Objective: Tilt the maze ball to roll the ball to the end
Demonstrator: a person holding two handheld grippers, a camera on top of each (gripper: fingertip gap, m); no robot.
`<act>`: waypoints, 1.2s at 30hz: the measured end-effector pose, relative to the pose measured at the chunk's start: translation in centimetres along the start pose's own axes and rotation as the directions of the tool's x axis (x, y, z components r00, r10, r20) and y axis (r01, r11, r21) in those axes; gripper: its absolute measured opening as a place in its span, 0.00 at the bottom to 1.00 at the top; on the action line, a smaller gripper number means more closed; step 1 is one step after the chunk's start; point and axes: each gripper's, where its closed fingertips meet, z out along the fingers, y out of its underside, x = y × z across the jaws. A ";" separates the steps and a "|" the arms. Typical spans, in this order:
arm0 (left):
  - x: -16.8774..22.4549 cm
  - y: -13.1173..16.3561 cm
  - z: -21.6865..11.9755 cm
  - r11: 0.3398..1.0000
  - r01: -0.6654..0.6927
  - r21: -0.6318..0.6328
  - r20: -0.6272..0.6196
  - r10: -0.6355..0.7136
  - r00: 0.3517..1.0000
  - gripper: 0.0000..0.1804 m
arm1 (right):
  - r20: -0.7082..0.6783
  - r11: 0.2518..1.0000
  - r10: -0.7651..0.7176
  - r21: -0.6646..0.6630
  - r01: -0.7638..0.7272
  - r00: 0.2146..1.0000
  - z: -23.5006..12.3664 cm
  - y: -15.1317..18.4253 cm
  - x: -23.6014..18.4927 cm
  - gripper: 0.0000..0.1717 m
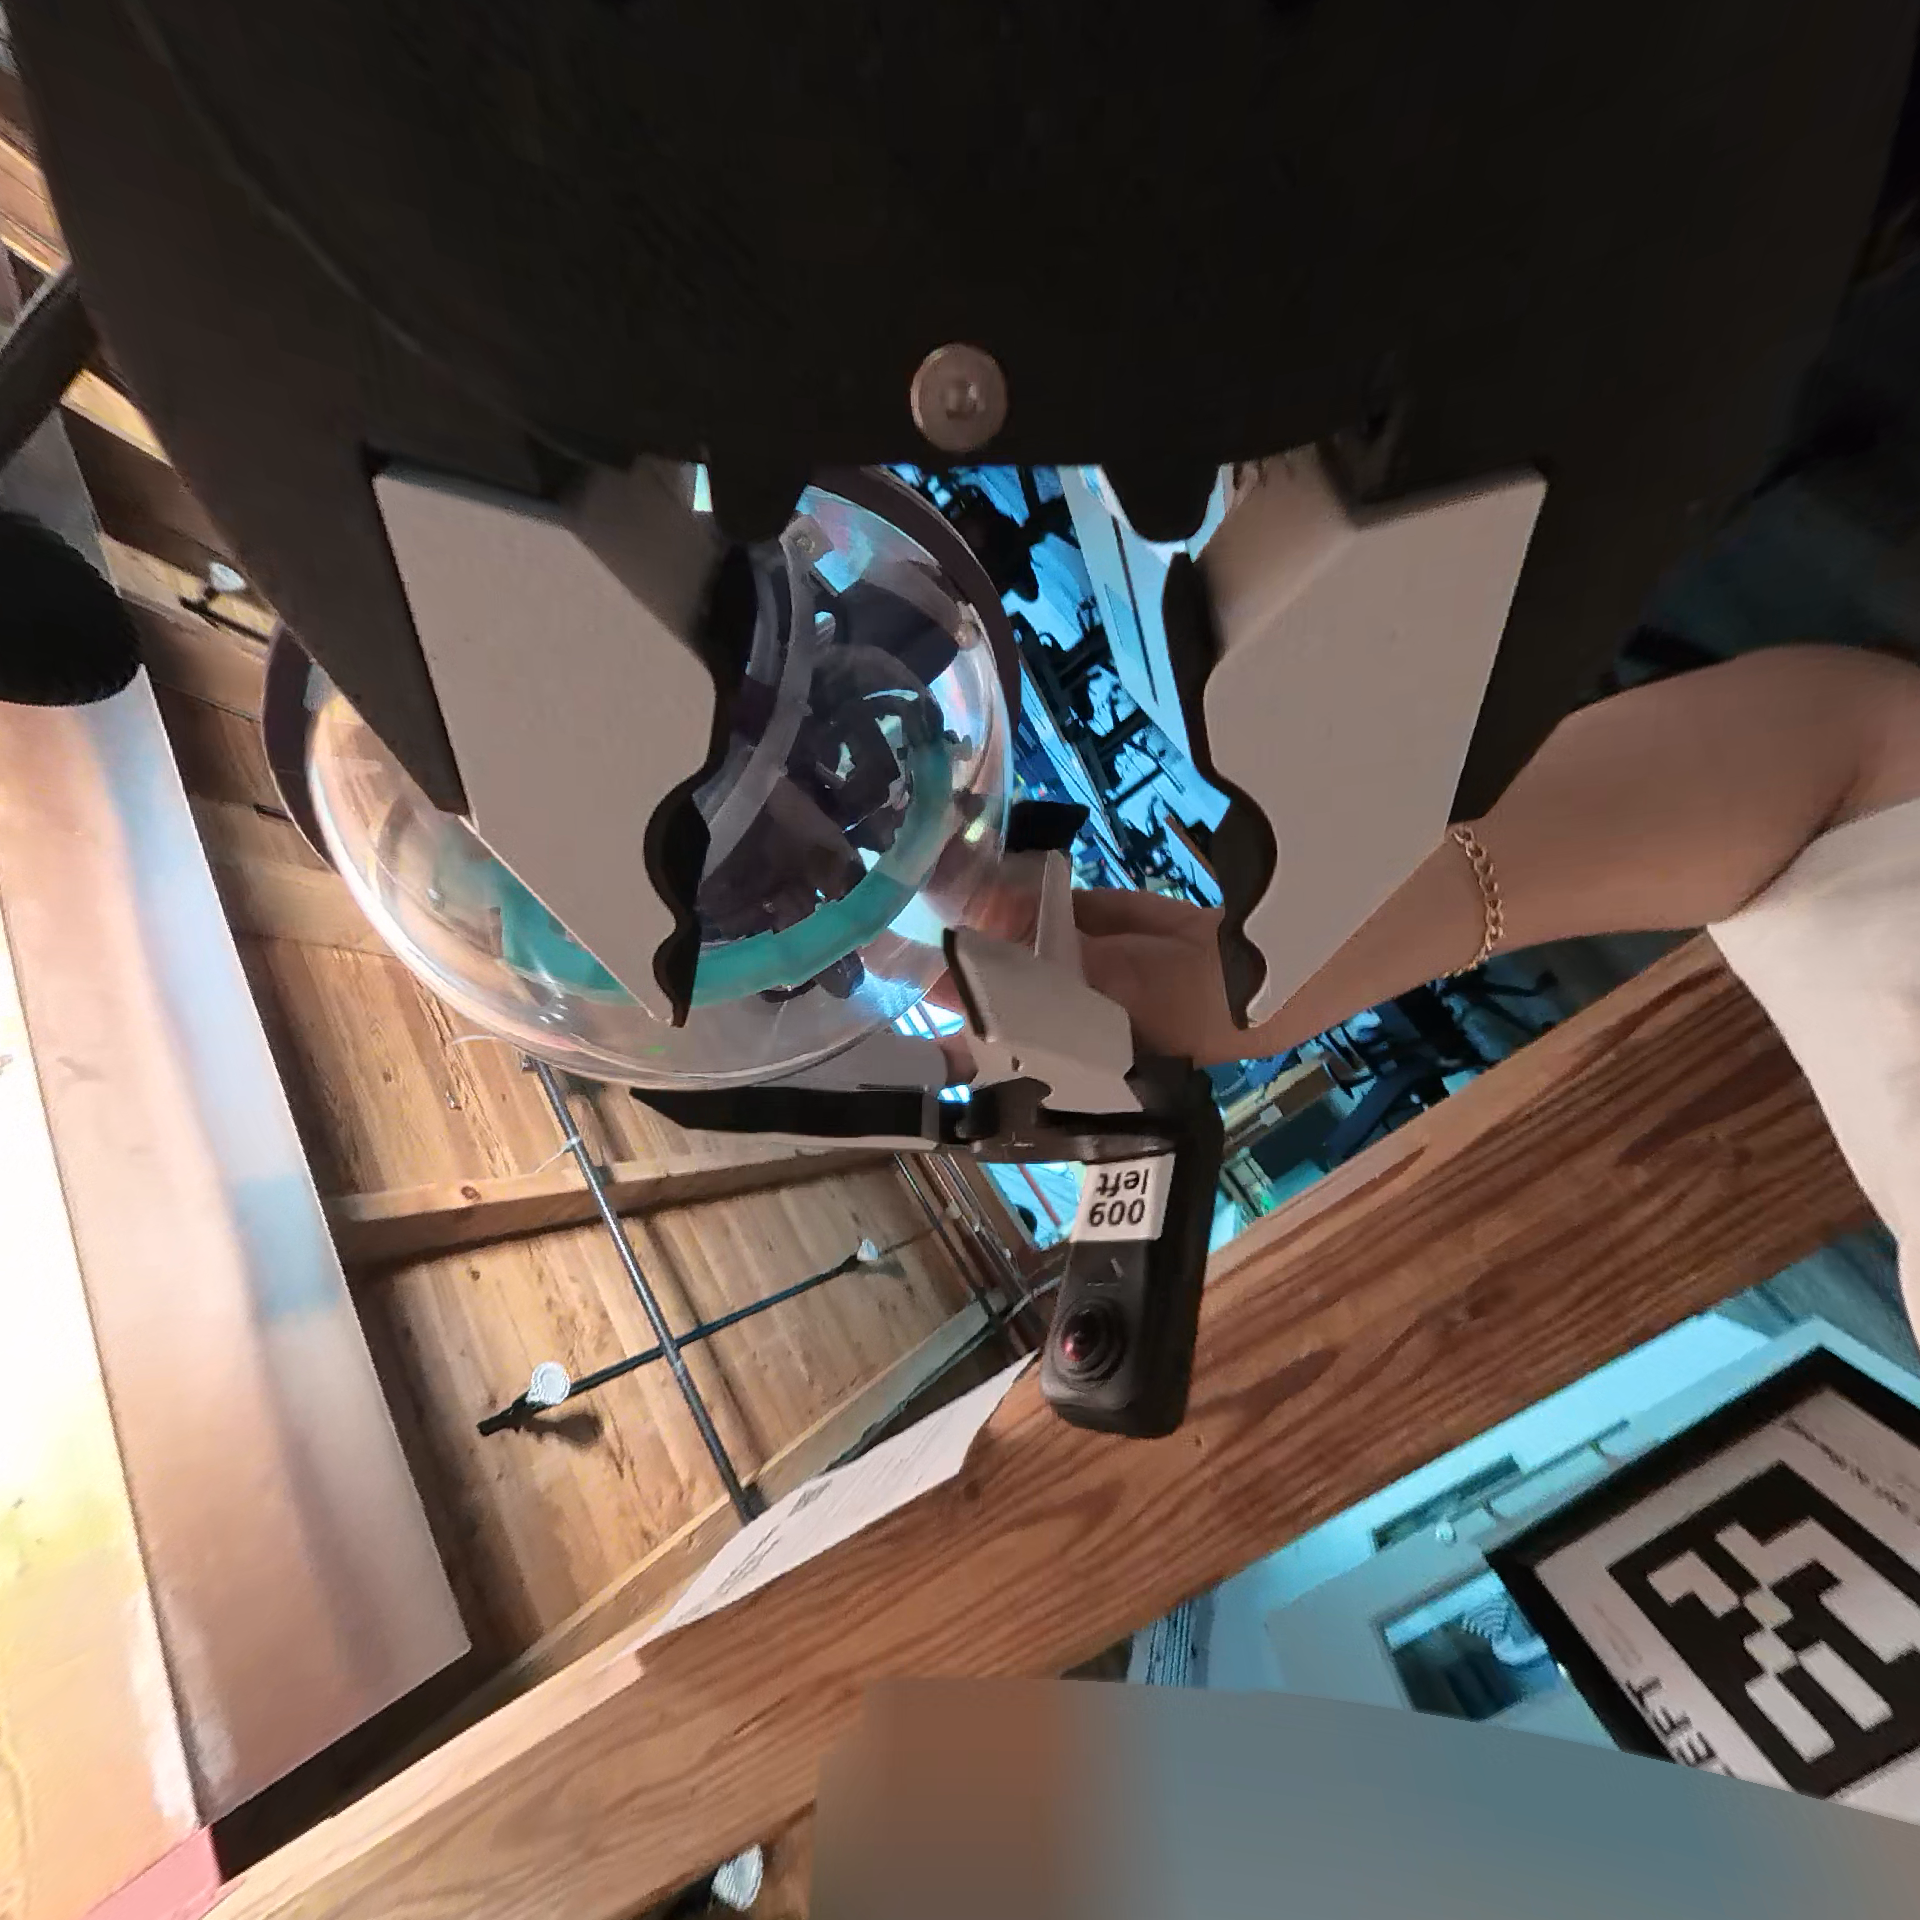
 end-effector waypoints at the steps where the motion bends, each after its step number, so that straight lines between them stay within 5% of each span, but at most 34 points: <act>1: 0.0 0.1 0.0 1.000 0.010 0.000 -0.002 -0.010 1.000 0.87 | -0.002 1.000 -0.005 -0.007 0.005 1.000 0.0 0.1 0.0 0.58; 27: 0.2 2.9 -0.1 0.985 0.103 -0.139 -0.005 -0.105 0.994 0.87 | 0.002 0.995 0.068 -0.080 -0.067 0.998 0.5 1.9 -0.2 0.57; 36: 0.1 2.7 -0.2 0.990 0.101 -0.097 -0.002 -0.102 0.995 0.87 | -0.005 0.988 0.089 -0.123 -0.089 0.996 0.5 2.4 -0.2 0.57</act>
